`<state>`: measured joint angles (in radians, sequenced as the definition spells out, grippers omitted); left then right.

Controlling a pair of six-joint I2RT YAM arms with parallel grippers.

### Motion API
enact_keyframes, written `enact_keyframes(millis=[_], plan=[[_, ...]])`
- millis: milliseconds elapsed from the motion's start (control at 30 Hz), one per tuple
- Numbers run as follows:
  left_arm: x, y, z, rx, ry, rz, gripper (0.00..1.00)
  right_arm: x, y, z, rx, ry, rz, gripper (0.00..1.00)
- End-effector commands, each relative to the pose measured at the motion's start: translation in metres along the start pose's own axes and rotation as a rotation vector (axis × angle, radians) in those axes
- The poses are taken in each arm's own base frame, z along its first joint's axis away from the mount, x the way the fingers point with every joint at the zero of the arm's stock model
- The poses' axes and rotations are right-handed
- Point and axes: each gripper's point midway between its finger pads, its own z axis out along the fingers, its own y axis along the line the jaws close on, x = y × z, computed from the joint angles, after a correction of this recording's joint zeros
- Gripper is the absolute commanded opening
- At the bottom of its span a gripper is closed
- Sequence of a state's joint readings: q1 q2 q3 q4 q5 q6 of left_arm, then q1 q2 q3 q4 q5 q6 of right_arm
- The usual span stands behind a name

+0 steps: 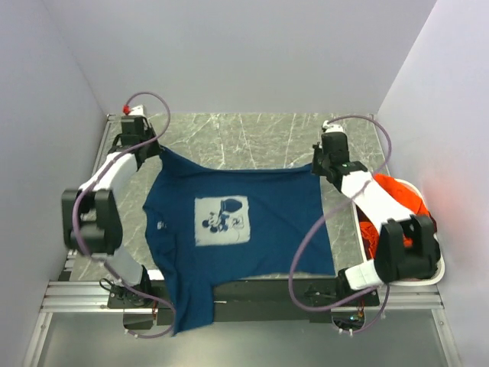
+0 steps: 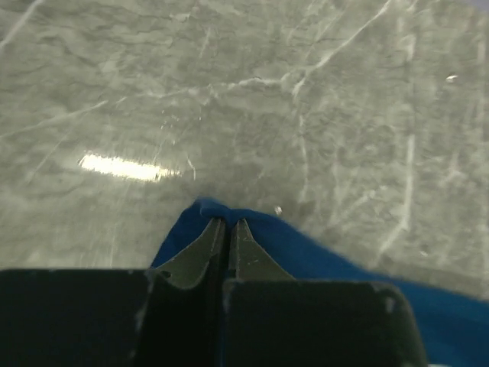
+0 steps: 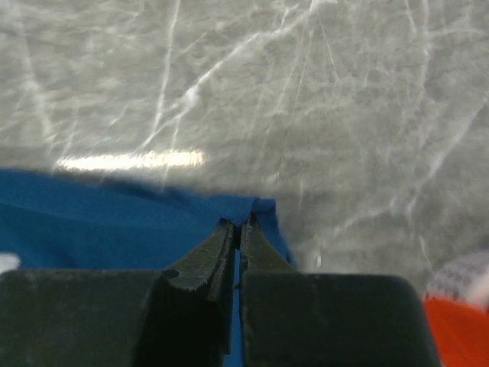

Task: Fold and stack the t-shirts
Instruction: Flatten the tshirt out, then fold the tshirt

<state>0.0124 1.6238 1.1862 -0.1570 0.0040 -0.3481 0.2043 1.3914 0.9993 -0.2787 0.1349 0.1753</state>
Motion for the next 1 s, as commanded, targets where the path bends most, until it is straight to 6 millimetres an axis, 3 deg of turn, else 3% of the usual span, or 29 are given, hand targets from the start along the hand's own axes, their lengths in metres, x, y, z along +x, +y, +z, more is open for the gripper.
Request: enact_keyframes(millis=[0, 33, 67, 167, 200, 233, 267, 300, 333, 367, 533, 700, 933, 967], plan=[[-0.066, -0.027, 0.019, 0.111, -0.188, 0.038, 0.01, -0.064, -0.006, 0.028, 0.009, -0.197, 0.017, 0.0], [-0.064, -0.029, 0.027, 0.12, -0.177, 0.041, 0.01, -0.077, -0.007, 0.034, 0.014, -0.207, 0.017, 0.0], [-0.065, -0.029, 0.044, 0.121, -0.164, 0.042, 0.01, -0.068, -0.009, 0.054, 0.012, -0.159, 0.002, 0.0], [-0.068, -0.034, 0.076, 0.138, -0.136, 0.04, 0.02, -0.072, -0.015, 0.084, 0.001, -0.118, -0.004, 0.0], [-0.06, -0.033, 0.083, 0.133, -0.09, 0.038, 0.02, -0.073, -0.019, 0.091, 0.007, -0.104, -0.003, 0.0], [-0.073, -0.041, 0.086, 0.157, -0.104, 0.036, 0.02, -0.075, -0.019, 0.105, 0.007, -0.09, -0.008, 0.0], [-0.062, -0.039, 0.1, 0.156, -0.069, 0.029, 0.02, -0.075, -0.019, 0.111, 0.003, -0.077, -0.007, 0.0], [-0.058, -0.039, 0.104, 0.157, -0.047, 0.024, 0.02, -0.073, -0.023, 0.116, 0.009, -0.056, -0.002, 0.0], [-0.057, -0.04, 0.107, 0.161, -0.037, 0.018, 0.02, -0.085, -0.023, 0.119, 0.006, -0.069, 0.006, 0.0], [-0.058, -0.042, 0.11, 0.167, -0.032, 0.013, 0.02, -0.079, -0.024, 0.129, 0.005, -0.044, 0.008, 0.0], [-0.064, -0.04, 0.108, 0.149, -0.042, 0.001, 0.02, -0.081, -0.033, 0.148, -0.001, -0.004, 0.019, 0.0], [-0.058, -0.036, 0.118, 0.117, 0.025, 0.003, 0.02, -0.085, -0.029, 0.15, -0.026, 0.016, 0.004, 0.0], [-0.04, -0.044, 0.085, 0.15, 0.091, -0.079, 0.02, -0.087, -0.028, 0.14, -0.027, 0.044, 0.009, 0.0], [-0.047, -0.045, 0.075, 0.15, 0.079, -0.085, 0.02, -0.084, -0.029, 0.139, -0.023, 0.051, 0.008, 0.0]])
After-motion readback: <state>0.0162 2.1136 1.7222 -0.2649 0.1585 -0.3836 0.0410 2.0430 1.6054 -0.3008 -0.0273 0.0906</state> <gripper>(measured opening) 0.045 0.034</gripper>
